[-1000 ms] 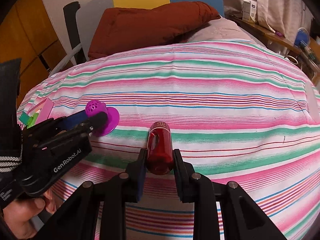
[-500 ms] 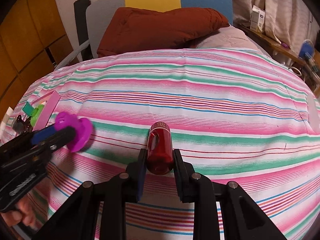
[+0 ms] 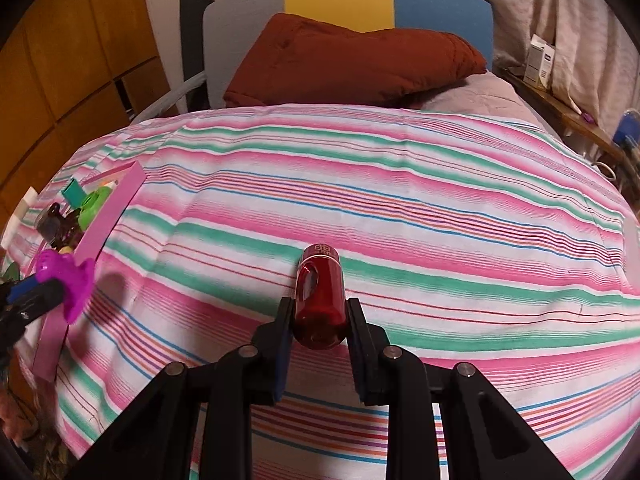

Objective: Organize rigid objects
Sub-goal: 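Carry the purple cup into the tray and open the left gripper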

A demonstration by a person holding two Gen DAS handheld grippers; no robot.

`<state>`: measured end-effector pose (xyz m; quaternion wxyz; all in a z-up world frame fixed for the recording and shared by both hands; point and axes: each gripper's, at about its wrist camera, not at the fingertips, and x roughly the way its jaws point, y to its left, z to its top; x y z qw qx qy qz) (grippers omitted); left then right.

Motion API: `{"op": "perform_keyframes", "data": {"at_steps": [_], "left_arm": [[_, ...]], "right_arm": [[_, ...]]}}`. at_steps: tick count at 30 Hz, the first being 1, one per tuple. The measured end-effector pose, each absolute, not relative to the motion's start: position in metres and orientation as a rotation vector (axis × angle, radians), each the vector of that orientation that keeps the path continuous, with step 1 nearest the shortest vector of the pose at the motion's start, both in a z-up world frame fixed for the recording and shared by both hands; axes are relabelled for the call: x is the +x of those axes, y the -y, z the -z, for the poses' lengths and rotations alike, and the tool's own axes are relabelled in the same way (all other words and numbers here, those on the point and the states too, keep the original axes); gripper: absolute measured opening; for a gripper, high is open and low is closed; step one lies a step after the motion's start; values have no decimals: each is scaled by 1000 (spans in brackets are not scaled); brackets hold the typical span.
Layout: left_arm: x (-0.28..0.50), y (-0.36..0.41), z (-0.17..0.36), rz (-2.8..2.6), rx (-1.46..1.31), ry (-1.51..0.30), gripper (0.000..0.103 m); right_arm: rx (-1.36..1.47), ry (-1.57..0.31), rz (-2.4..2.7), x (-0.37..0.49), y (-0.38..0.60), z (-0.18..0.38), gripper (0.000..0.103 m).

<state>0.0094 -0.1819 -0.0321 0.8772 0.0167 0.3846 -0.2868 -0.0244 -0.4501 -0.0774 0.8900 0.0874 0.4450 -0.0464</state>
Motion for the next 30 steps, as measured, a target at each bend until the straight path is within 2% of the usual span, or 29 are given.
{"op": "perform_keyframes", "data": {"at_steps": [17, 30], "left_arm": [[16, 51, 36, 373, -49, -782, 32], [14, -1, 60, 257, -52, -820, 32]], "right_arm": [[165, -936, 26, -30, 410, 84, 26], [171, -901, -27, -39, 381, 72, 26]]}}
